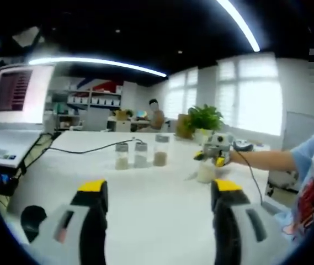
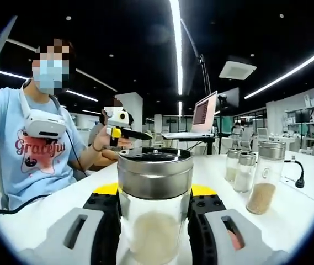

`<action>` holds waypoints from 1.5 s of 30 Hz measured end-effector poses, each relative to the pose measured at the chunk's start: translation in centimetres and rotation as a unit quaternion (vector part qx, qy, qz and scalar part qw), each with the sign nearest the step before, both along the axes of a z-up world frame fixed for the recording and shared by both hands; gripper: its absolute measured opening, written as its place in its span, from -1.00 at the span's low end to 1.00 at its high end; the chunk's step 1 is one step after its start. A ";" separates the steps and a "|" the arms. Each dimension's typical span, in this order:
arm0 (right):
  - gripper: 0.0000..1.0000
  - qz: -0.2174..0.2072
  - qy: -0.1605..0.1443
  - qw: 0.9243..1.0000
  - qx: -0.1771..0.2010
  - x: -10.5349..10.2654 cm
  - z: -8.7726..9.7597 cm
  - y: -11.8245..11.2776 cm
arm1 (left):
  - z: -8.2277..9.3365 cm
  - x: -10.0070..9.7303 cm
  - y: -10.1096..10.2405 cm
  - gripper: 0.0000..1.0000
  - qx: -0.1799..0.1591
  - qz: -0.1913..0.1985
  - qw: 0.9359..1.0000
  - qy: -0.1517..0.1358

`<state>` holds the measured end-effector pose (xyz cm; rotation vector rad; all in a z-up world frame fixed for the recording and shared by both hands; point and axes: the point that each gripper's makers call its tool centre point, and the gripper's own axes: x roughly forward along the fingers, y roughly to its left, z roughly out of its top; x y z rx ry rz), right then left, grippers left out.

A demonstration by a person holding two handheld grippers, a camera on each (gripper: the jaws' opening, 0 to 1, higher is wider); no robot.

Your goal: Rotate the seasoning bottle until the label or dispensing opening points toward the visible target arrow and the bottle remains upright within the marked orientation range

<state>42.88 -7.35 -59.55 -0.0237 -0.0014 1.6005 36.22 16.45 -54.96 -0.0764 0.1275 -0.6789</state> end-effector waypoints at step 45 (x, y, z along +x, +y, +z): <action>-0.10 -0.329 0.006 0.944 -0.032 2.3 -1.0 -2.0 | 1.3 -0.9 -0.2 1.00 -0.016 0.000 1.000 -0.025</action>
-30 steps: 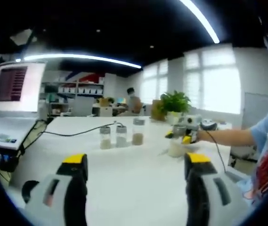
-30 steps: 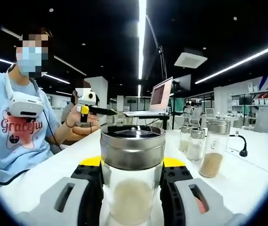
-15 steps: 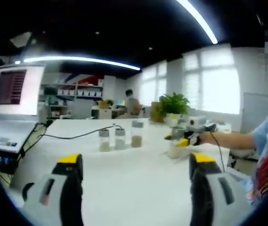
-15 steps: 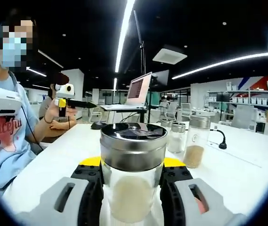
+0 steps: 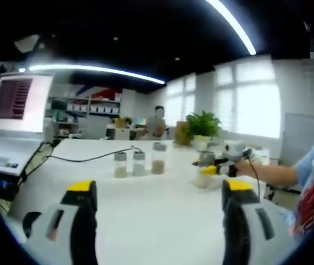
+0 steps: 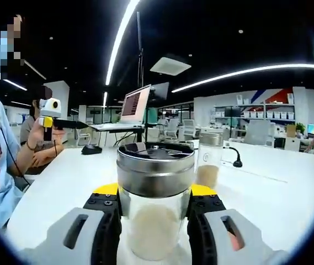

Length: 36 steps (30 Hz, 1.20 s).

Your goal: Rotate the seasoning bottle until the label or dispensing opening points toward the visible target arrow and the bottle remains upright within the marked orientation range

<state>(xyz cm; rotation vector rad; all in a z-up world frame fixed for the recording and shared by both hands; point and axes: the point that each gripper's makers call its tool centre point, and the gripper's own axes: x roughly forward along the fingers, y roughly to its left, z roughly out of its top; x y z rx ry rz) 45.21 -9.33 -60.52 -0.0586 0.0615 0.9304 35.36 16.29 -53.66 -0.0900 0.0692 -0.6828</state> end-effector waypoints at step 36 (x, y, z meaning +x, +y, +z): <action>-0.11 -0.252 0.011 0.968 0.000 0.7 -0.6 -2.0 | -0.8 0.6 0.6 1.00 0.005 0.018 1.000 0.011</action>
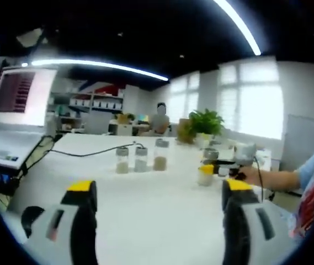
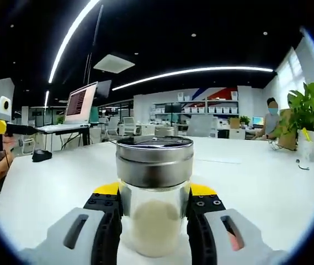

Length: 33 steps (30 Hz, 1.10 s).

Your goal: Rotate the seasoning bottle until the label or dispensing opening points toward the visible target arrow and the bottle remains upright within the marked orientation range

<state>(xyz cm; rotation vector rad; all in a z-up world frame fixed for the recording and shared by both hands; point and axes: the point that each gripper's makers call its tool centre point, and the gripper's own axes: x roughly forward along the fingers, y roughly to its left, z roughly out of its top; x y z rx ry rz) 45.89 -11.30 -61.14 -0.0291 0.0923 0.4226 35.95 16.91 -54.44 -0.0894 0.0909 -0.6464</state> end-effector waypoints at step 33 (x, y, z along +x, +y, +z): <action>0.81 0.149 -0.034 0.988 -0.029 -1.2 1.7 0.0 | 0.3 -0.2 0.2 0.96 -0.002 -0.005 1.000 0.001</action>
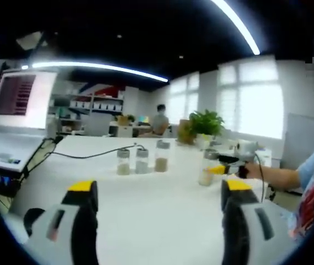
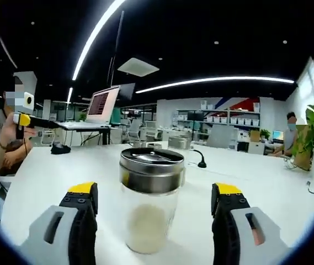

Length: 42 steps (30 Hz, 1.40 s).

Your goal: Rotate the seasoning bottle until the label or dispensing opening points toward the visible target arrow and the bottle remains upright within the marked orientation range

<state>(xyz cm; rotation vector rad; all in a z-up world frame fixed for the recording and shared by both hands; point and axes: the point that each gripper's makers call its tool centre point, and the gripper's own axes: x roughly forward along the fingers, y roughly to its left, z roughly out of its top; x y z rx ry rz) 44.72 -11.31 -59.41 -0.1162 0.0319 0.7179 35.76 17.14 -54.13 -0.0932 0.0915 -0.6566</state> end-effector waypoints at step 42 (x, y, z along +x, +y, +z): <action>-0.08 0.335 0.013 0.940 0.054 -1.0 1.6 3.0 | 0.3 -0.5 -0.8 0.86 -0.008 -0.015 1.000 -0.002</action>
